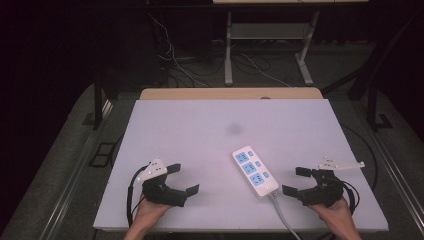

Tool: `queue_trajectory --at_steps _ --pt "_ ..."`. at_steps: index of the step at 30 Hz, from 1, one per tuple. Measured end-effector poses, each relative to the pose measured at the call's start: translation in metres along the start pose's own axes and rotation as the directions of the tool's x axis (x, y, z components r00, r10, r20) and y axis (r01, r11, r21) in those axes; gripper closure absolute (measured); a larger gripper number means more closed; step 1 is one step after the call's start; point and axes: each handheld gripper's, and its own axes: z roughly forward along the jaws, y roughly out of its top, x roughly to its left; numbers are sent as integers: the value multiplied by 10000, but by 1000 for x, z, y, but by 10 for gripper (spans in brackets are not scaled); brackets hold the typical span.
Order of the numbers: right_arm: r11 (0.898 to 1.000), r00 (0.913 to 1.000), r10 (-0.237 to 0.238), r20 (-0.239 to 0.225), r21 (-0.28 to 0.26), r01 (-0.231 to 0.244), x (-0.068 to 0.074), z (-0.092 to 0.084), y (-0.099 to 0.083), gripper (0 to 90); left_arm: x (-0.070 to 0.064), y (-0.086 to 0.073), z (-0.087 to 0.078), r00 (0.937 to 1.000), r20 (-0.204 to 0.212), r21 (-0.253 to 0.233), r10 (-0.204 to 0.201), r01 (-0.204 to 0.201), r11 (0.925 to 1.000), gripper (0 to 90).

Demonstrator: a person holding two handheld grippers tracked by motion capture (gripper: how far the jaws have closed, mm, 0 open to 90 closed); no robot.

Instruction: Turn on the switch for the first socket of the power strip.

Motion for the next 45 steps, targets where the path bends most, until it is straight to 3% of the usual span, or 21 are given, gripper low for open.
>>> queue_trajectory --at_steps 40,45 --pt "10000 9999 12 150 66 -13 0 -11 6 3 0 -1 -2 9997 253 103 -6 4 9999 0" --pt "9988 9997 -187 176 458 179 -1 -13 14 3 0 -1 -3 9997 242 102 -52 49 9999 0"
